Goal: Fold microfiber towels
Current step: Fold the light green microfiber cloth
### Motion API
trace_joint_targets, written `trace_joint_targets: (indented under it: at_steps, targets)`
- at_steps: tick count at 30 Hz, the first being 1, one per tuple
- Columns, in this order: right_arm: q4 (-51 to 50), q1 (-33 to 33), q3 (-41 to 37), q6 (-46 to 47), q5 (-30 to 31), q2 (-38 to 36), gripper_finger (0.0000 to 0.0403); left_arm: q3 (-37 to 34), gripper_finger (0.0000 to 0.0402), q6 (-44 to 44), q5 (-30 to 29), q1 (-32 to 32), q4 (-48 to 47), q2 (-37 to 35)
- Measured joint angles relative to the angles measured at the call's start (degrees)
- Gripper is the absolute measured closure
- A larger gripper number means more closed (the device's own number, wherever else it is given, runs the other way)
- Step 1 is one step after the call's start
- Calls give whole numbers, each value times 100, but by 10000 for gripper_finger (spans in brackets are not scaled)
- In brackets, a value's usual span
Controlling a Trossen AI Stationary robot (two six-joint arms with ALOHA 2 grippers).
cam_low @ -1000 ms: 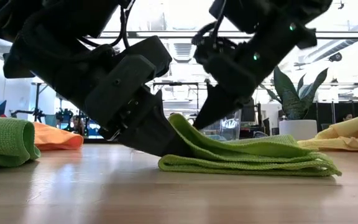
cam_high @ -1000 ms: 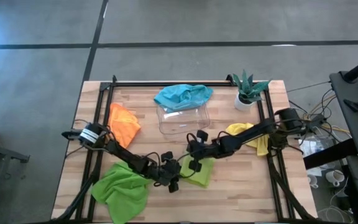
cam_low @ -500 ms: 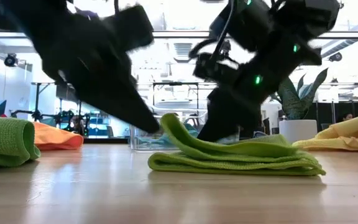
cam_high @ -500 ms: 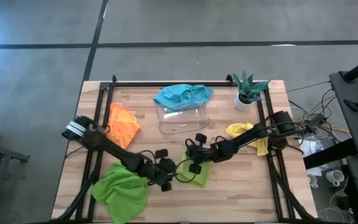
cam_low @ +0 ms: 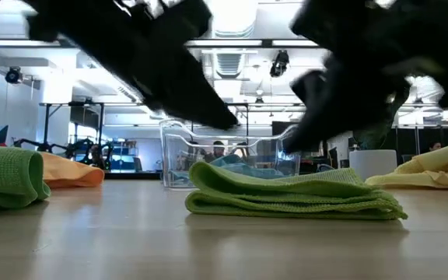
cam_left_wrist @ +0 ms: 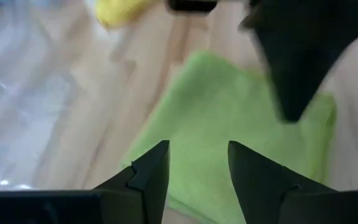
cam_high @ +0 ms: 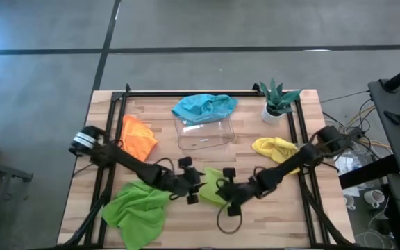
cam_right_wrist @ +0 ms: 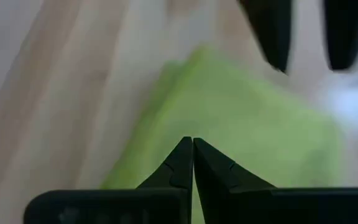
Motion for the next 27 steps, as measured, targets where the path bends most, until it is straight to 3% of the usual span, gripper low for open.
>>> trace_joint_targets:
  at_steps: [4, 8, 13, 18, 27]
  targets:
    - [-197, 244, 19, 459, -468, 381, 394, 146, 253, 5, 309, 122, -31, 452]
    - [-730, 461, 57, 712, -574, 389, 394, 174, 253, -3, 375, 101, -324, 352]
    - [-1292, 627, 72, 498, -669, 124, 394, 104, 253, 8, 360, 143, -630, 111]
    - [-2441, 740, 135, 440, -770, -316, 394, 38, 253, 39, 337, 328, -382, 391]
    - [-1645, 714, 218, 716, 315, -725, 394, 189, 253, 327, 390, 621, 1233, 1237]
